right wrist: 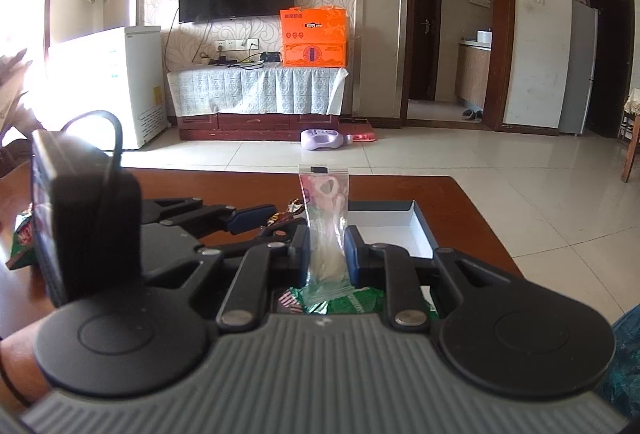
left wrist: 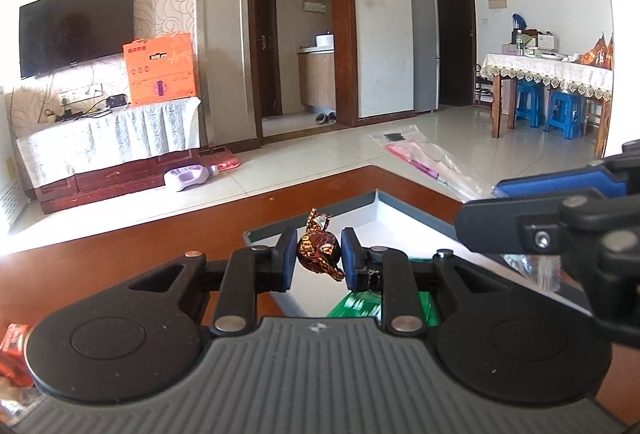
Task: Organize snacks
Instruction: 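Carry chocolate with left tool while right tool carries stick packet toward gray box, then open left tool to drop chocolate into gray box, then lower right tool into gray box and open it to release stick packet, then withdraw both tools from the gray box and move toward the snack pile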
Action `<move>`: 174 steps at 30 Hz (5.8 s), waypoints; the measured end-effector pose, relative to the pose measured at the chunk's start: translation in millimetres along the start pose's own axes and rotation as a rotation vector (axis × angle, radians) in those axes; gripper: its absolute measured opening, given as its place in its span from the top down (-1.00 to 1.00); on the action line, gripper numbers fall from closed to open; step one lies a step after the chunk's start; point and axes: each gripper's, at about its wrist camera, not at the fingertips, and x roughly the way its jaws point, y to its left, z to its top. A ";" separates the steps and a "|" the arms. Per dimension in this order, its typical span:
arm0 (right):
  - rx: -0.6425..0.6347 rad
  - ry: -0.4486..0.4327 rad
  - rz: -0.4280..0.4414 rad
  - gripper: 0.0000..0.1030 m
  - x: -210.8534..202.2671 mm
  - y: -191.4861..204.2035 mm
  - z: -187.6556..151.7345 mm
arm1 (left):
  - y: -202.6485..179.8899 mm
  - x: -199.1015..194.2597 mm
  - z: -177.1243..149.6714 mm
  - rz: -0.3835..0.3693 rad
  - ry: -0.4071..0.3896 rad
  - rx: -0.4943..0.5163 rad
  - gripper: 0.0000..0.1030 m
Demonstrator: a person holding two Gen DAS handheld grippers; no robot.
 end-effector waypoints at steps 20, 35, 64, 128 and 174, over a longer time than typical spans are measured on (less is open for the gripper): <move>0.034 0.023 -0.054 0.59 7.5 -24.1 -8.3 | -22.5 81.8 13.2 -0.070 0.053 -0.020 0.46; 0.047 0.045 -0.053 0.59 17.4 -27.7 -6.8 | -23.8 87.6 -0.6 -0.060 0.056 -0.001 -0.35; 0.075 0.065 -0.097 0.58 36.6 -20.9 -14.7 | -33.6 -9.3 -38.2 -0.151 0.056 0.126 -0.77; -0.052 0.122 0.252 -0.39 51.4 185.2 -26.5 | 212.8 -155.7 -113.7 0.218 0.147 -0.120 -0.92; -0.046 0.318 0.162 0.18 102.2 164.9 -39.0 | 234.5 -108.5 -114.0 0.240 0.255 -0.137 -0.93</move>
